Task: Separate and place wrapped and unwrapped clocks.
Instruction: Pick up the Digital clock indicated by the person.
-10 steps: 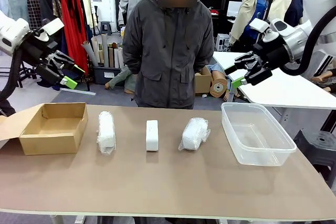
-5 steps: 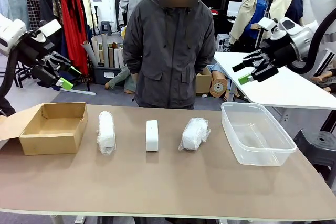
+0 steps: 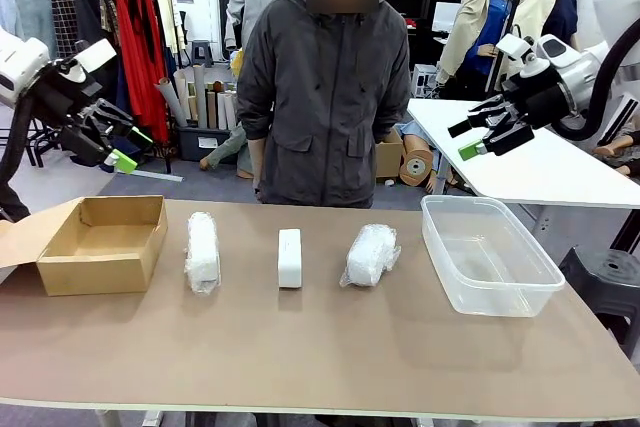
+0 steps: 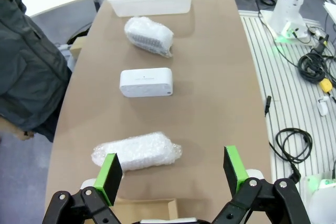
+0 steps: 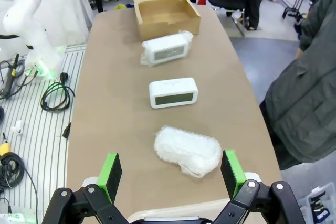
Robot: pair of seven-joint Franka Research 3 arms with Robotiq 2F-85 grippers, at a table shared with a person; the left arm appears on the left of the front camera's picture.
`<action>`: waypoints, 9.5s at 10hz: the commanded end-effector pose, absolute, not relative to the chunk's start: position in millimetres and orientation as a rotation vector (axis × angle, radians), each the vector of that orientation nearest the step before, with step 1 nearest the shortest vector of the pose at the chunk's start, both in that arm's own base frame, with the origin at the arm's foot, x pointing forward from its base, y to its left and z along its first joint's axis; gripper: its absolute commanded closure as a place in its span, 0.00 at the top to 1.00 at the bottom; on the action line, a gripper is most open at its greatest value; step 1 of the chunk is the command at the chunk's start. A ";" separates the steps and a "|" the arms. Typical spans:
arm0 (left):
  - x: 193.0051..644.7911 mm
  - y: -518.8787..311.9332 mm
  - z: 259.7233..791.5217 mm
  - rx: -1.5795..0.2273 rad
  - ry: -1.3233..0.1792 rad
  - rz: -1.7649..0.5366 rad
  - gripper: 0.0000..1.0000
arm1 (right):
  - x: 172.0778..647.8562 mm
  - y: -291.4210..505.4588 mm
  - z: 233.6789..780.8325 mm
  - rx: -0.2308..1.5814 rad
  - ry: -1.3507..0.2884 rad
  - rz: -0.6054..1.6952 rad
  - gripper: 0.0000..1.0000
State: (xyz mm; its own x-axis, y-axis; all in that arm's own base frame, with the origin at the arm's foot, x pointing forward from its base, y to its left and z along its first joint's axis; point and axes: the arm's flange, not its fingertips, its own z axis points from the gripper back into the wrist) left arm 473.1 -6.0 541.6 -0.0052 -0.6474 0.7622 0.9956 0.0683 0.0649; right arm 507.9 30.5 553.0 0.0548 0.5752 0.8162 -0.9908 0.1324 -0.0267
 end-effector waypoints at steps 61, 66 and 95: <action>444.9 -178.8 482.5 -0.058 -0.202 -0.324 1.00 | 506.3 31.9 553.8 0.664 -0.800 1.335 1.00; 429.7 -220.8 448.0 0.037 -0.223 -0.181 1.00 | 506.3 31.9 553.8 0.664 -0.800 1.335 1.00; 558.9 -200.3 353.1 -0.008 -0.308 0.196 1.00 | 506.3 31.9 553.8 0.664 -0.800 1.335 1.00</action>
